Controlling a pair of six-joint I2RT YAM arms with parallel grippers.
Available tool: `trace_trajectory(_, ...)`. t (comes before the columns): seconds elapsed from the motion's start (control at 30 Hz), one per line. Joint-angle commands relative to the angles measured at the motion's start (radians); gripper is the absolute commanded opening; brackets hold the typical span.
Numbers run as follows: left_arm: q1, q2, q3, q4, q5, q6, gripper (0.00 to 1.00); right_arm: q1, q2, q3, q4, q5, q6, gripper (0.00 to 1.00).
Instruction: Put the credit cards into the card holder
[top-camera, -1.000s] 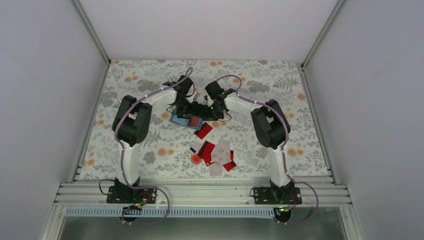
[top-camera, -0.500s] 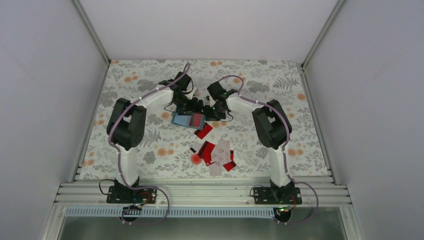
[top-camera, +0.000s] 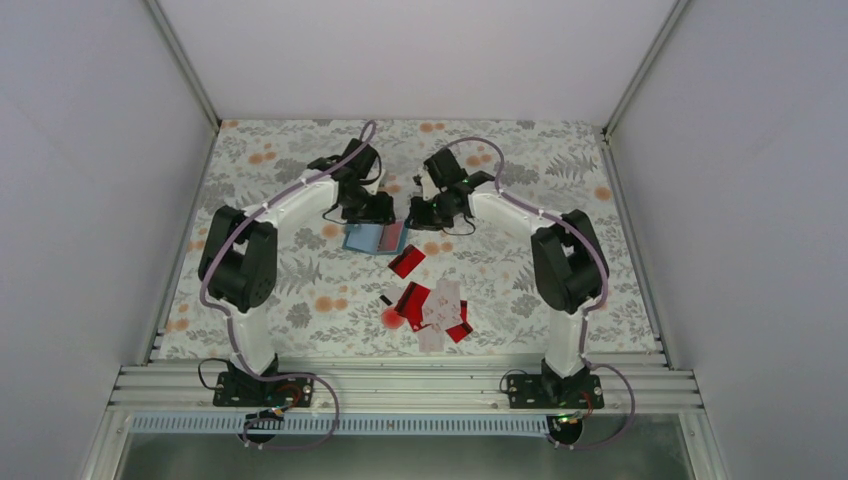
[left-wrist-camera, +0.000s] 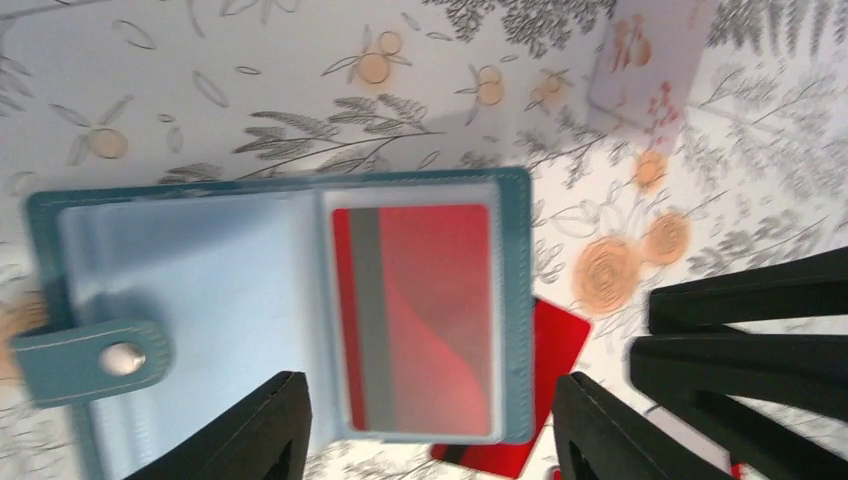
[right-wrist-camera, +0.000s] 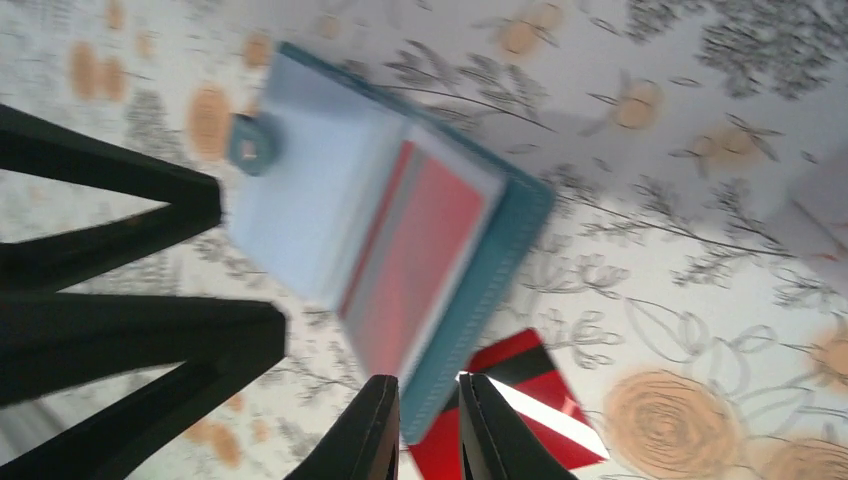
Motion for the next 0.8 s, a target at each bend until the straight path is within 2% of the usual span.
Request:
trace_trajectory(0.0, 0.015, -0.054, -0.040, -0.036, -0.115, 0.030, 0.58, -0.002, -0.030, -0.011, 0.068, -0.131, 0.036, 0.17)
trace_trajectory(0.23, 0.056, -0.074, -0.088, -0.038, -0.143, 0.056, 0.50, 0.013, 0.006, 0.022, 0.101, -0.208, 0.076, 0.18)
trace_trajectory(0.53, 0.094, -0.061, -0.136, 0.016, -0.006, 0.107, 0.50, 0.056, 0.104, 0.104, 0.109, -0.251, 0.093, 0.18)
trace_trajectory(0.67, 0.113, -0.039, -0.118, 0.012, -0.014, 0.083, 0.50, 0.057, 0.128, 0.138, 0.076, -0.222, 0.081, 0.17)
trace_trajectory(0.77, 0.121, -0.067, -0.113, 0.016, -0.040, 0.071, 0.50, 0.059, 0.111, 0.165, 0.009, -0.133, 0.044, 0.19)
